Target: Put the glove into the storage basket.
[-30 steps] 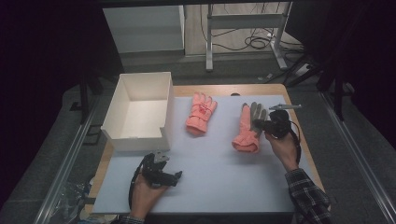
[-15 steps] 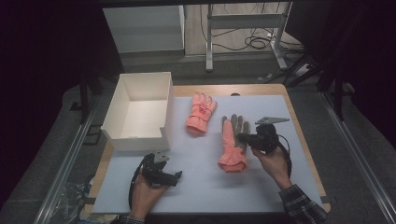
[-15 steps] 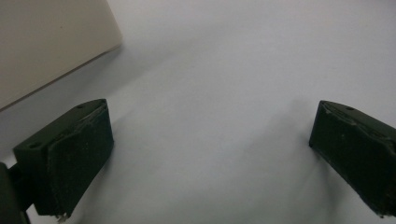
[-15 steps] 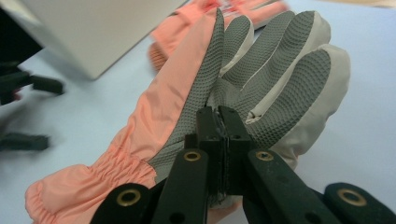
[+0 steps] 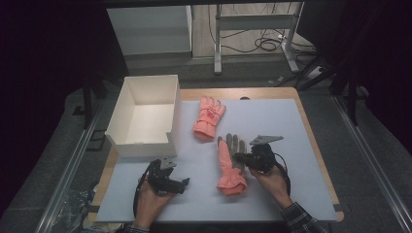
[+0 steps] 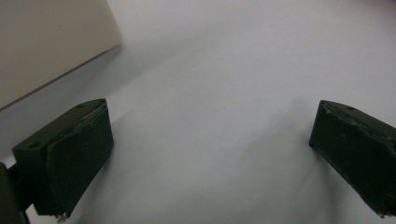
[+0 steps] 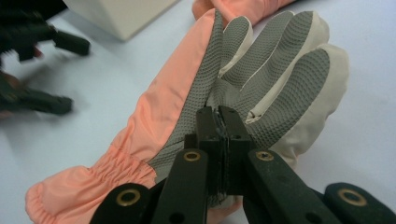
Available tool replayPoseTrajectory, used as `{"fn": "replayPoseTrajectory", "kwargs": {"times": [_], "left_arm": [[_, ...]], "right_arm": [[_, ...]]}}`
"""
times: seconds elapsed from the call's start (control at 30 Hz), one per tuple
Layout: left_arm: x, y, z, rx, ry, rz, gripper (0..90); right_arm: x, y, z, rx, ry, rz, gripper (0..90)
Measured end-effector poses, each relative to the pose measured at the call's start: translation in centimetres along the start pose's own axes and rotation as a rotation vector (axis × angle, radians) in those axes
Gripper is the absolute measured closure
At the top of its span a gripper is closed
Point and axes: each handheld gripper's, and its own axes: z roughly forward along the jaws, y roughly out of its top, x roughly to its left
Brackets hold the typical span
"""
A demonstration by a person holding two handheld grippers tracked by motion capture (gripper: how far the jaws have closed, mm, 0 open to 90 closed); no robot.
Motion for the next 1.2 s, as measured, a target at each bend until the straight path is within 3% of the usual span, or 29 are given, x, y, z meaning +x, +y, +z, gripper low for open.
{"fn": "replayPoseTrajectory", "kwargs": {"times": [0.23,0.63,0.9,1.2], "left_arm": [[0.0,0.0,0.0,0.002,0.001,0.001,0.0],[0.0,0.0,0.0,-0.002,-0.001,-0.001,0.0],[0.0,0.0,0.0,-0.003,0.000,-0.002,0.0],[0.0,0.0,0.0,-0.003,-0.001,-0.005,0.0]], "right_arm": [[-0.5,-0.8,0.2,0.006,-0.004,-0.012,85.4],[-0.8,0.1,-1.3,-0.009,-0.026,-0.038,69.9],[-1.3,1.6,-1.9,-0.025,-0.038,-0.050,59.3],[-2.3,4.7,-0.7,-0.034,-0.049,-0.040,53.0]]}}
